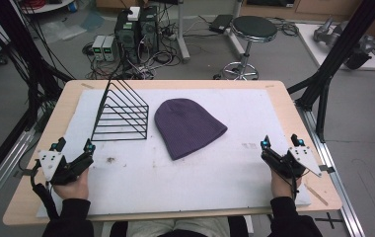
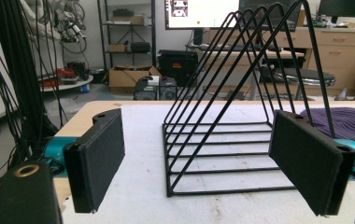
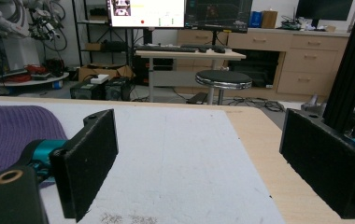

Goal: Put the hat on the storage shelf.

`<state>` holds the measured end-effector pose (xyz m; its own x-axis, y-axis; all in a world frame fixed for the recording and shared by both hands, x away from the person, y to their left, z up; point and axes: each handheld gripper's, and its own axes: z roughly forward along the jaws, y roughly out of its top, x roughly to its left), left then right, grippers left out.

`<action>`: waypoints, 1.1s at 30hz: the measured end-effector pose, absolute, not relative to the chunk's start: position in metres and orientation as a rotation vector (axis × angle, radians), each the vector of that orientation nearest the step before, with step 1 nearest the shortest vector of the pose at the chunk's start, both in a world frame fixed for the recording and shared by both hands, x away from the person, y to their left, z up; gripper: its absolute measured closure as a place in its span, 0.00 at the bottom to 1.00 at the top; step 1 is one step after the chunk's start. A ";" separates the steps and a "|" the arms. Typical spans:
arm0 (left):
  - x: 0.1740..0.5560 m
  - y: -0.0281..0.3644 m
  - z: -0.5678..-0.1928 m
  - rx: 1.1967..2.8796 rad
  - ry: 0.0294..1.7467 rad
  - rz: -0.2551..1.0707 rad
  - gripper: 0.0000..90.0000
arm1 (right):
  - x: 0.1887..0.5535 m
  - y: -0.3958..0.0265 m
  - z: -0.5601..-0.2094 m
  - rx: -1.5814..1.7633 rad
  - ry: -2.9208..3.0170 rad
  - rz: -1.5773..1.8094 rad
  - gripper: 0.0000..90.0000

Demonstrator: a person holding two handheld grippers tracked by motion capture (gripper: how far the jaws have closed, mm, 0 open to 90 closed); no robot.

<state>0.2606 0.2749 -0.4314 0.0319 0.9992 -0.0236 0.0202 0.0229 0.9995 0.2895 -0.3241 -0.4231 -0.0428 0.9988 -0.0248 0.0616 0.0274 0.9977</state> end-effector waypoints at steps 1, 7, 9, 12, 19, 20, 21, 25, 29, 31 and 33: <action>0.261 0.275 -0.432 1.224 1.210 1.155 0.21 | 0.289 -0.324 -0.423 1.218 1.294 1.192 0.12; 0.260 0.275 -0.431 1.227 1.206 1.150 0.21 | 0.288 -0.326 -0.423 1.218 1.287 1.192 0.12; 0.260 0.275 -0.431 1.228 1.207 1.148 0.21 | 0.288 -0.326 -0.423 1.215 1.285 1.194 0.12; 0.260 0.275 -0.431 1.227 1.208 1.148 0.21 | 0.288 -0.326 -0.423 1.218 1.287 1.191 0.12; 0.261 0.275 -0.432 1.232 1.203 1.148 0.21 | 0.290 -0.329 -0.424 1.219 1.335 1.176 0.12; 0.261 0.275 -0.432 1.233 1.202 1.145 0.21 | 0.291 -0.330 -0.424 1.222 1.355 1.174 0.12; 0.261 0.275 -0.432 1.233 1.202 1.145 0.21 | 0.292 -0.330 -0.424 1.219 1.365 1.173 0.12; 0.261 0.275 -0.432 1.237 1.200 1.137 0.21 | 0.293 -0.332 -0.423 1.190 1.396 1.177 0.12; 0.262 0.275 -0.432 1.241 1.203 1.136 0.21 | 0.296 -0.334 -0.417 1.157 1.444 1.202 0.12; 0.261 0.275 -0.432 1.242 1.202 1.135 0.21 | 0.297 -0.336 -0.413 1.152 1.464 1.201 0.12; 0.261 0.274 -0.432 1.242 1.202 1.133 0.21 | 0.297 -0.339 -0.410 1.149 1.498 1.185 0.12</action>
<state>0.2614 0.2743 -0.4323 0.0574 0.9980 -0.0249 0.0336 0.0230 0.9992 0.2973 -0.3385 -0.4097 -0.1832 0.9790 -0.0898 0.1378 0.1160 0.9836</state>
